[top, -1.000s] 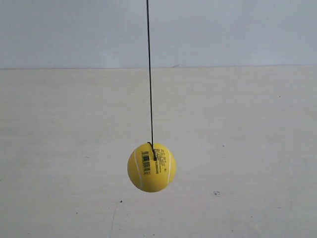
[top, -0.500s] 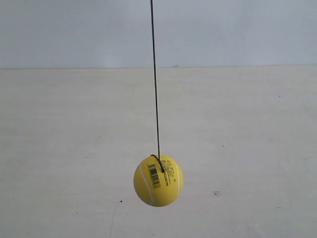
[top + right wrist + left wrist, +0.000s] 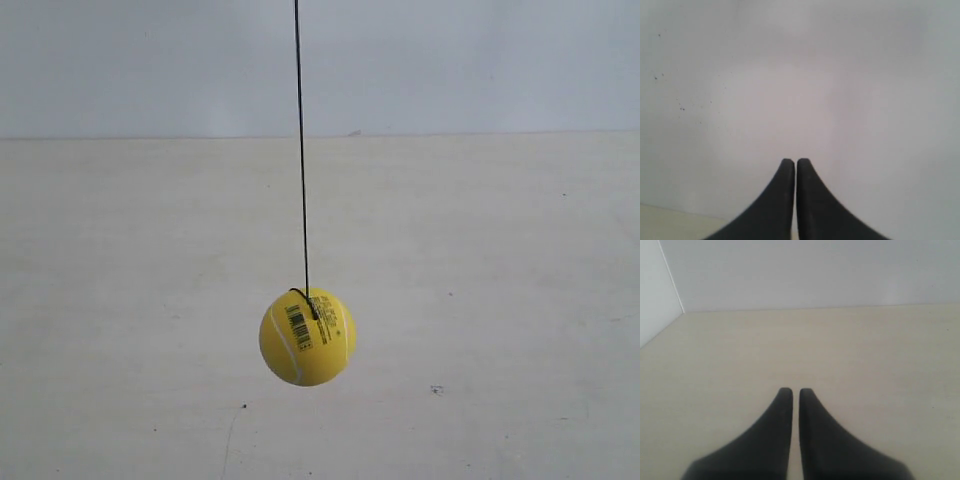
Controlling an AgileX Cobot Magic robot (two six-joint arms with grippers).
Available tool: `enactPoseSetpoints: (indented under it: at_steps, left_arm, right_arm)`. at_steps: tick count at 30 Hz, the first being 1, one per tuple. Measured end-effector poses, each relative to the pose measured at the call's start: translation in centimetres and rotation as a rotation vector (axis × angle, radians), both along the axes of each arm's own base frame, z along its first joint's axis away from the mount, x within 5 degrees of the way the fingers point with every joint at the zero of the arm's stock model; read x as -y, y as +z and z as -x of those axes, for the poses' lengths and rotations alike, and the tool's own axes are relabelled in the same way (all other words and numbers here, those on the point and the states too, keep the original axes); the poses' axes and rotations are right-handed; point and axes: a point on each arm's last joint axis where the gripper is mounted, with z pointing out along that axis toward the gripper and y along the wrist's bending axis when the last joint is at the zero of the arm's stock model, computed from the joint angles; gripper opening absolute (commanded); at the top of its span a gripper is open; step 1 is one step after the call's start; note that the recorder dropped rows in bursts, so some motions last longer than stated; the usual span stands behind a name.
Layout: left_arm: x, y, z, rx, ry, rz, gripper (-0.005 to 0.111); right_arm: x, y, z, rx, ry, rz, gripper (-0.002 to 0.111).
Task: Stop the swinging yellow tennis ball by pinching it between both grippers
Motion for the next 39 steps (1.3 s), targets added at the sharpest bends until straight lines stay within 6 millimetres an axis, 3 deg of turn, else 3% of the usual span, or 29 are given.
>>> enactPoseSetpoints:
  at_steps: [4, 11, 13, 39]
  left_arm:
    - [0.0, 0.0, 0.0, 0.000, 0.000, 0.000, 0.005]
    - [0.0, 0.0, 0.0, -0.001, 0.000, 0.000, 0.005]
    - [0.0, 0.0, 0.0, -0.002, 0.000, 0.000, 0.005]
    - [0.0, 0.0, 0.0, -0.005, 0.000, 0.001, 0.005]
  right_arm:
    - [0.2, -0.9, -0.3, -0.095, -0.046, 0.056, 0.000]
    - [1.0, -4.9, -0.6, -0.543, -0.178, 0.061, 0.000]
    - [1.0, -5.5, -0.6, -0.590, -0.180, 0.072, 0.000]
    - [1.0, -5.7, -0.5, -0.624, -0.172, -0.021, 0.000]
